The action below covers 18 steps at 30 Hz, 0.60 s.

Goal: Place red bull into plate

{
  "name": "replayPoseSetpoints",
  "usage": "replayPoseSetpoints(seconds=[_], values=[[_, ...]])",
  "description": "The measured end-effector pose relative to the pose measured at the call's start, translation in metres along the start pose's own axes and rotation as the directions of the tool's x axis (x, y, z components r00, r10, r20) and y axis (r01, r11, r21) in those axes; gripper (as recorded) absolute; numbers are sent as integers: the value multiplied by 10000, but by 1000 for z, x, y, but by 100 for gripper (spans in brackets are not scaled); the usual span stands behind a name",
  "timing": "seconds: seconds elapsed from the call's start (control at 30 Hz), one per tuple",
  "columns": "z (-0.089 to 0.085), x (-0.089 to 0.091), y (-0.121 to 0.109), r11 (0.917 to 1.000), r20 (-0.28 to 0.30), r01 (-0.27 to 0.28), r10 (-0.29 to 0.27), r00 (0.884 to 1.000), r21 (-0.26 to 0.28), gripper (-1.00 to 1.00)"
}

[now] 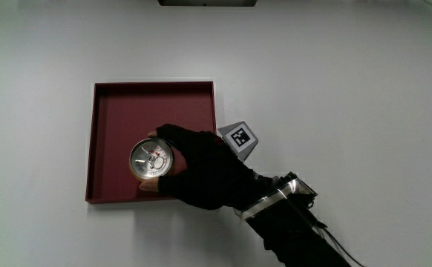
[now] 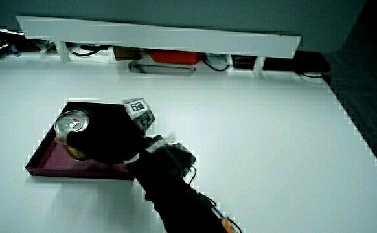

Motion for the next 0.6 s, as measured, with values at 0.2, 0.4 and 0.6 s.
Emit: replayPoseSetpoints(seconds=[0.2,0.4,0.6], values=[[-11,18,11,9977,-217,660,-664,9976,-160,0],[-16,38,16,9939,-188,1104,-1106,9937,-83,0],[-17,45,16,9885,-692,1502,-1512,9861,-201,0]])
